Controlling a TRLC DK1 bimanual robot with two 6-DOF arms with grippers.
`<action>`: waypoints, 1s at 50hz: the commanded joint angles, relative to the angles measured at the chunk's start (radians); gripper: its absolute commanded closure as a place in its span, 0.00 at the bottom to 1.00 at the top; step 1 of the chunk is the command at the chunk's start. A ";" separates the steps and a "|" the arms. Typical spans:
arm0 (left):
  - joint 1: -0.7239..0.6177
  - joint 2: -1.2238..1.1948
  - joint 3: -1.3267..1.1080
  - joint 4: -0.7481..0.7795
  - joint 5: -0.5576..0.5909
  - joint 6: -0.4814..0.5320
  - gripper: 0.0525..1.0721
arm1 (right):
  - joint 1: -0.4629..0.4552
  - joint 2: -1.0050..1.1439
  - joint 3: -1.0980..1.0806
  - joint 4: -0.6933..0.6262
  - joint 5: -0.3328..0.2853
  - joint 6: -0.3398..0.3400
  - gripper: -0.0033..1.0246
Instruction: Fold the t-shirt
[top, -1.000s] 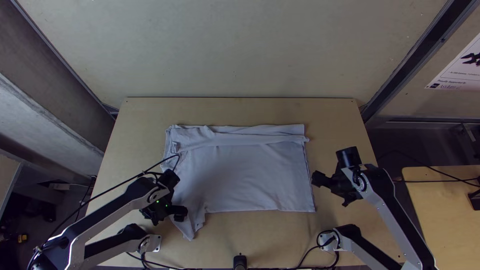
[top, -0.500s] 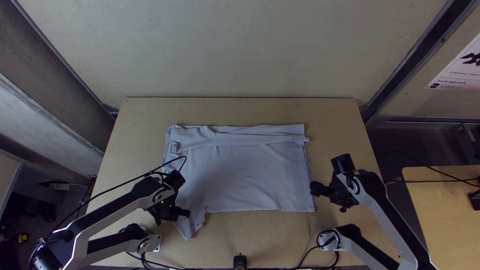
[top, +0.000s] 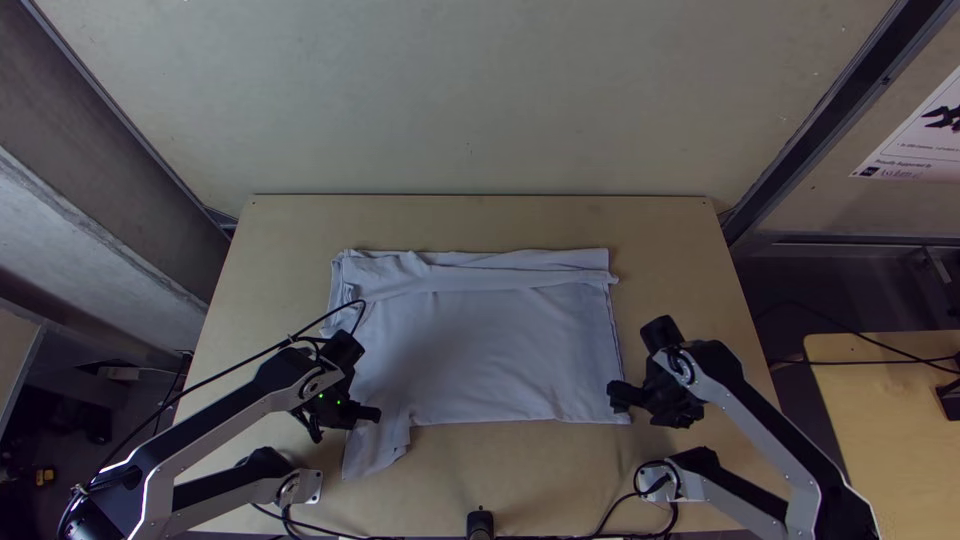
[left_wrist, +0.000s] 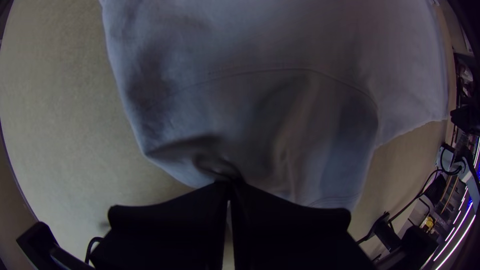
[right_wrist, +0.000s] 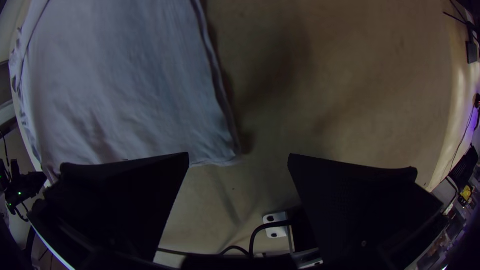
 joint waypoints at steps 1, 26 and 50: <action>0.005 -0.007 0.013 -0.004 -0.007 0.010 0.97 | 0.025 0.047 -0.023 0.005 -0.025 -0.011 0.12; 0.015 -0.020 -0.004 0.004 -0.018 0.010 0.98 | 0.041 0.169 -0.021 0.052 -0.044 -0.034 0.55; 0.130 -0.070 0.033 0.019 -0.019 0.053 0.97 | 0.062 0.113 0.043 0.080 0.007 -0.036 0.97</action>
